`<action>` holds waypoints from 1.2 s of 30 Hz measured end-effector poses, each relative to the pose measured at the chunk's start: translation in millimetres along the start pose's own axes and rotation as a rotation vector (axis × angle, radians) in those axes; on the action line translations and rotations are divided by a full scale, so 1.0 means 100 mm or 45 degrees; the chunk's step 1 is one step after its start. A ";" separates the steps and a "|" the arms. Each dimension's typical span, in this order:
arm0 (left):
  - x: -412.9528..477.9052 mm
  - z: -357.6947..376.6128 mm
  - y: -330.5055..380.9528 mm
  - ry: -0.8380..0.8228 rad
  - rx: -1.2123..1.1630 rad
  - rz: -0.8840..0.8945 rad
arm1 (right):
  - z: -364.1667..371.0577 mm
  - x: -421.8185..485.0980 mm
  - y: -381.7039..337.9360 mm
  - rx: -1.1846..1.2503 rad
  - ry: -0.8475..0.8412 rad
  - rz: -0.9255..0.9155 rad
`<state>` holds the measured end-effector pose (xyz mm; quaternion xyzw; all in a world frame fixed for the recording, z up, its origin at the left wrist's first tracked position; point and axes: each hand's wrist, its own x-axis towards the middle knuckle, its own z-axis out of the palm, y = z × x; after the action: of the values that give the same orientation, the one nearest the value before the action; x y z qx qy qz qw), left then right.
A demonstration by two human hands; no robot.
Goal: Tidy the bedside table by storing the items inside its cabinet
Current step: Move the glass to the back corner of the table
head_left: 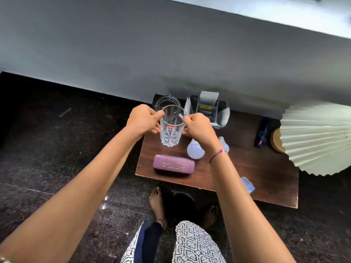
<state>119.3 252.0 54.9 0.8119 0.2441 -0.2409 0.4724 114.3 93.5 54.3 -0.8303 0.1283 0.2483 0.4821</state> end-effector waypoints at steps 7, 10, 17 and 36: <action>0.37 -0.14 0.07 -0.004 -0.059 -0.018 | 0.10 0.34 -0.26 -0.138 0.026 0.003; 0.51 -0.15 0.10 0.011 -0.075 -0.013 | 0.12 0.46 -0.33 -0.198 0.044 0.016; 0.82 -0.12 0.11 -0.002 -0.085 -0.030 | 0.18 0.68 -0.39 -0.316 0.113 0.021; 0.97 -0.03 0.12 -0.096 -0.158 -0.124 | 0.28 0.82 -0.37 -0.389 0.130 0.127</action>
<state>201.4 265.9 3.1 0.7586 0.2799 -0.2783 0.5185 191.9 138.5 26.6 -0.8981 0.1546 0.2460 0.3301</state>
